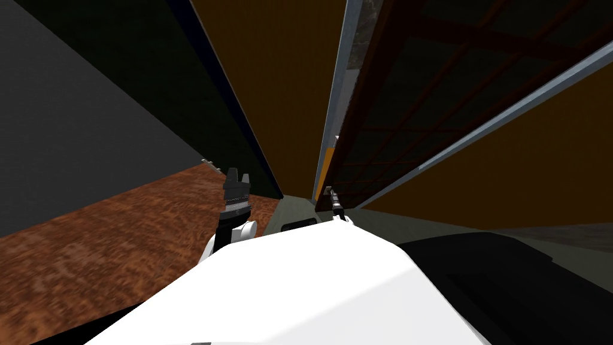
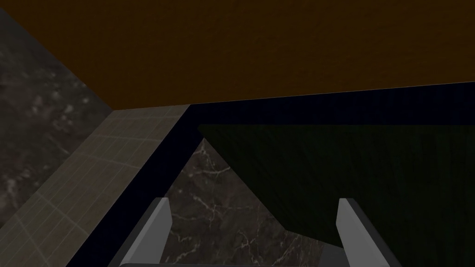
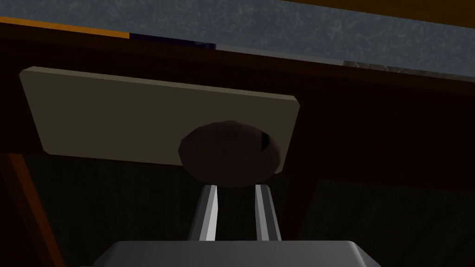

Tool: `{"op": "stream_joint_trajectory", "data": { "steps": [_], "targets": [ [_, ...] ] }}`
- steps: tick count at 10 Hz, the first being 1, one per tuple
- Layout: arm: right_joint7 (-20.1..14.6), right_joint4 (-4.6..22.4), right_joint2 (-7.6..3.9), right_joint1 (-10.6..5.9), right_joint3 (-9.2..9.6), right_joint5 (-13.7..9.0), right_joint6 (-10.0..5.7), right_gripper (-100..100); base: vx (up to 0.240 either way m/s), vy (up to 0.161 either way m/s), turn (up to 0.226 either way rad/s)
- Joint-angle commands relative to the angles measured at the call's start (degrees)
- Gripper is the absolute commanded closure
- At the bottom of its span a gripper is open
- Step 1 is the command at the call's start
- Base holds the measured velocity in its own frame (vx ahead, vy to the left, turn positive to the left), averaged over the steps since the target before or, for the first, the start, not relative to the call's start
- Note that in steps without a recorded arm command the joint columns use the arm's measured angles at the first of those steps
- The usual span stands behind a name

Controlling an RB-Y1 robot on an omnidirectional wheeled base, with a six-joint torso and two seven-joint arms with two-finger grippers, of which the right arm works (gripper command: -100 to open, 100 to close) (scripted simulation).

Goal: Pull the door open

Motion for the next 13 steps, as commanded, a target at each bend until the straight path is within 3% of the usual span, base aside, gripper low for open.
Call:
{"op": "stream_joint_trajectory", "data": {
  "steps": [1, 3, 11, 12, 13],
  "targets": [
    [-0.3, -2.2, 1.0, 0.55, 1.12, 0.4, 0.18, 100, 0.001, 0.008, -0.016],
    [-4.1, -1.9, 0.65, 0.35, 2.24, -2.1, 0.27, 100, -0.057, -0.026, 0.127],
    [-14.5, -1.3, -0.06, -0.04, 4.52, -7.3, 0.43, 100, -0.058, -0.031, 0.079],
    [-15.7, -1.8, -0.39, 1.22, 3.79, -8.4, 2.08, -100, -0.038, -0.042, 0.027],
    [-16.8, -1.8, -0.34, 1.22, 3.96, -8.9, 2.1, -100, -0.046, -0.038, 0.025]
  ]
}}
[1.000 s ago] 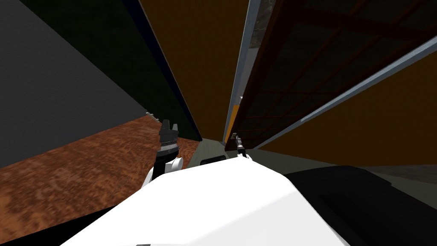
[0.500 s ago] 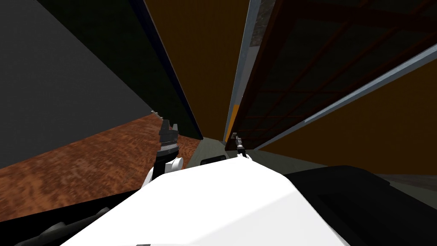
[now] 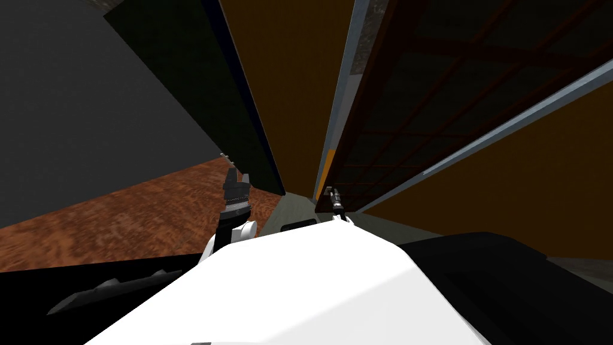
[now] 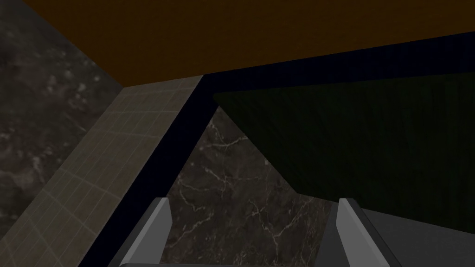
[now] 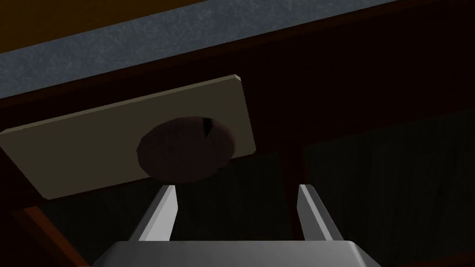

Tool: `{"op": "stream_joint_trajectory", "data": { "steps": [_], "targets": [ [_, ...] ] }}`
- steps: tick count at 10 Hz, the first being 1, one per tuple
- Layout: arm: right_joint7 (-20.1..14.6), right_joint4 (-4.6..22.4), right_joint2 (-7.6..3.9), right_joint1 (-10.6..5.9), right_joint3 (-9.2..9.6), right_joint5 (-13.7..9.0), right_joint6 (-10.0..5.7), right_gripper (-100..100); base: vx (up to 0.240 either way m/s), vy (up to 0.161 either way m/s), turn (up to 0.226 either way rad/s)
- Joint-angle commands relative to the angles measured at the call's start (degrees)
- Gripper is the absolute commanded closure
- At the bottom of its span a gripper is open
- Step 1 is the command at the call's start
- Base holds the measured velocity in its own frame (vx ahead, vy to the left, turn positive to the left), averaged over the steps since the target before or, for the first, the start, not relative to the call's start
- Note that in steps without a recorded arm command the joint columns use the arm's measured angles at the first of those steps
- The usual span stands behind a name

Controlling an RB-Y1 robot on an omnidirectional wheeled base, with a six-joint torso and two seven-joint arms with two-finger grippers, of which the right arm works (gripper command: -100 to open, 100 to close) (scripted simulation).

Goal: Pull the door open

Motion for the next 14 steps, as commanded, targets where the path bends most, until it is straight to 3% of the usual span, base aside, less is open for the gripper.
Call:
{"op": "stream_joint_trajectory", "data": {
  "steps": [1, 14],
  "targets": [
    [-2.6, 0.0, 0.72, 0.07, 0.97, -0.8, 0.31, -100, -0.073, 0.008, 0.111],
    [-22.0, -0.7, 1.76, 0.08, 4.18, -10.2, 0.62, -100, -0.058, -0.013, 0.072]
  ]
}}
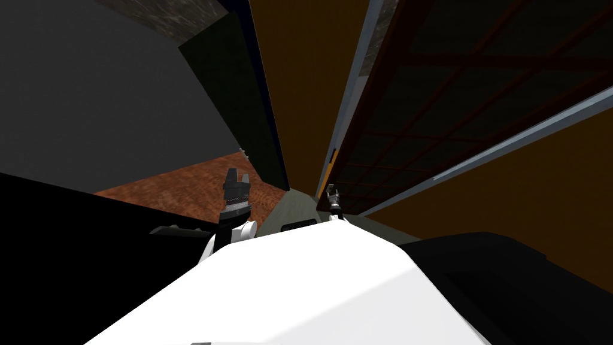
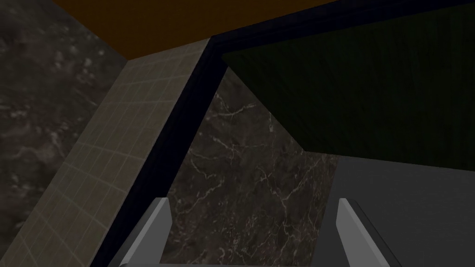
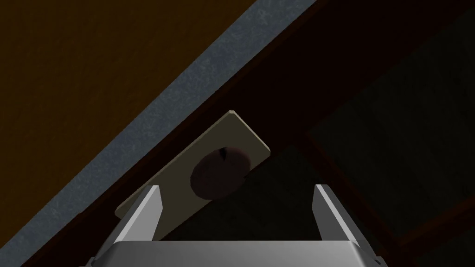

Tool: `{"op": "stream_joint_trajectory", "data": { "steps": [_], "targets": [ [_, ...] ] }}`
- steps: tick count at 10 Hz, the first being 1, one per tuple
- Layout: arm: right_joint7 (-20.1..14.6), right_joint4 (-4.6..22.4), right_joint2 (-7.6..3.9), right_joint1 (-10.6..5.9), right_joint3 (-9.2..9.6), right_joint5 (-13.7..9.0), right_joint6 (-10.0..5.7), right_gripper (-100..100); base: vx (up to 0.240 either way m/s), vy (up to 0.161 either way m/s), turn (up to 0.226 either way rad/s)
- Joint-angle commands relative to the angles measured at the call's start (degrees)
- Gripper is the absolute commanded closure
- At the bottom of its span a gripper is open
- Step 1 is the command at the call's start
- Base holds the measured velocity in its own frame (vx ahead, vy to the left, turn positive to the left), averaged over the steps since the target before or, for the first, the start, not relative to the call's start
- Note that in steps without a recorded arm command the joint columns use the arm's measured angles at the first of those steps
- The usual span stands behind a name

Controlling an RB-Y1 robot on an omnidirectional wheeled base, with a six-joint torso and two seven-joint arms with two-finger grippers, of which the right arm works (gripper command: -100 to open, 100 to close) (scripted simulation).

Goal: Pull the door open

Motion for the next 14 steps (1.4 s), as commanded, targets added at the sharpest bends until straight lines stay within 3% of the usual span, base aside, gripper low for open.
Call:
{"op": "stream_joint_trajectory", "data": {
  "steps": [1, 4, 6, 9, 14],
  "targets": [
    [-2.9, -0.2, 0.22, 0.01, 0.64, -1.9, 0.08, -100, -0.091, -0.027, 0.13],
    [-6.1, -0.3, 0.36, 0.01, 1.08, -3.1, 0.13, -100, -0.052, -0.019, 0.047],
    [-9.9, -0.5, 0.64, 0.02, 1.95, -5.7, 0.21, -100, -0.065, -0.023, 0.098],
    [-13.1, -0.6, 0.78, 0.02, 2.37, -6.9, 0.25, -100, -0.049, -0.021, 0.052],
    [-21.4, -0.9, 1.29, 0.03, 3.94, -11.5, 0.41, -100, -0.069, -0.022, 0.077]
  ]
}}
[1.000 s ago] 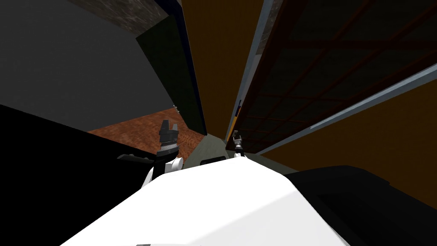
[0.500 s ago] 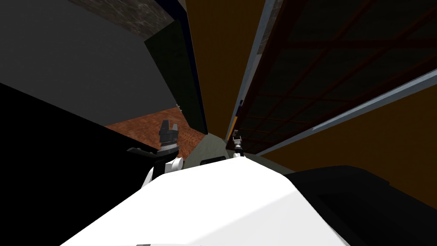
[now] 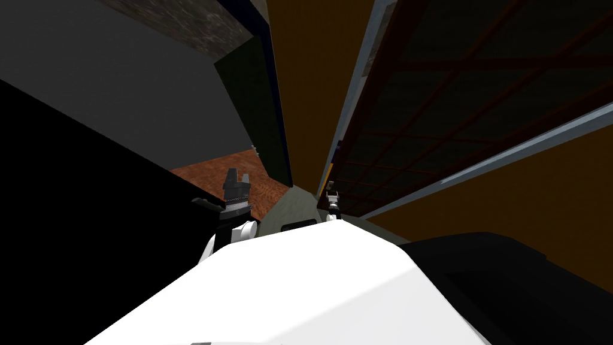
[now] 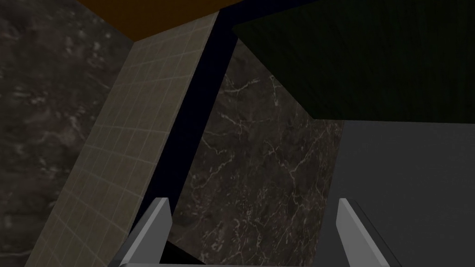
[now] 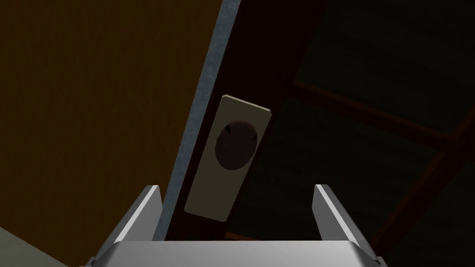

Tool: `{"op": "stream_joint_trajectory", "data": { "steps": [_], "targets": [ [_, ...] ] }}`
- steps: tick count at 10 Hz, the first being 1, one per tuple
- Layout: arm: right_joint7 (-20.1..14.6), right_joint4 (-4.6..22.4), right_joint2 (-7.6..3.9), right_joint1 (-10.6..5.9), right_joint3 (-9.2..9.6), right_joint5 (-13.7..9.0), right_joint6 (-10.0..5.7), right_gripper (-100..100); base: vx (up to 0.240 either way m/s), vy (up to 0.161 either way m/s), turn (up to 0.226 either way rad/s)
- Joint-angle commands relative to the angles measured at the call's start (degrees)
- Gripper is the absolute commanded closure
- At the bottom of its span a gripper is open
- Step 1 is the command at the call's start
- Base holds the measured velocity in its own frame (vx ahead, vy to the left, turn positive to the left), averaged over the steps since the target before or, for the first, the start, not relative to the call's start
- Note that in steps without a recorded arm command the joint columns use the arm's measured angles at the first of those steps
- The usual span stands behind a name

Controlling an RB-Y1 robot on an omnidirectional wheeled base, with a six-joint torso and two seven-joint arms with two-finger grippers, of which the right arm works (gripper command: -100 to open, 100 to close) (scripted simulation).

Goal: Pull the door open

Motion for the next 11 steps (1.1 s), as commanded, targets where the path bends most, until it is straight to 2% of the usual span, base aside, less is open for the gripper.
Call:
{"op": "stream_joint_trajectory", "data": {
  "steps": [1, 3, 4, 8, 10, 11],
  "targets": [
    [-2.1, -0.1, 0.07, 0.01, 0.22, -0.7, 0.03, -100, -0.058, -0.023, 0.042],
    [-5.7, -0.2, 0.29, 0.02, 0.89, -2.6, 0.1, -100, -0.06, -0.014, 0.079],
    [-6.4, -0.2, 0.29, 0.02, 0.89, -2.6, 0.1, -100, -0.051, -0.012, 0.028],
    [-12.9, -0.4, 0.6, 0.02, 1.86, -5.4, 0.19, -100, -0.058, -0.014, 0.061],
    [-15.1, -0.5, 0.71, 0.02, 2.2, -6.4, 0.23, -100, -0.048, -0.016, 0.042],
    [-14.2, -0.5, 0.68, 0.05, 2.09, -6.1, 0.23, -100, -0.022, -0.005, 0.01]
  ]
}}
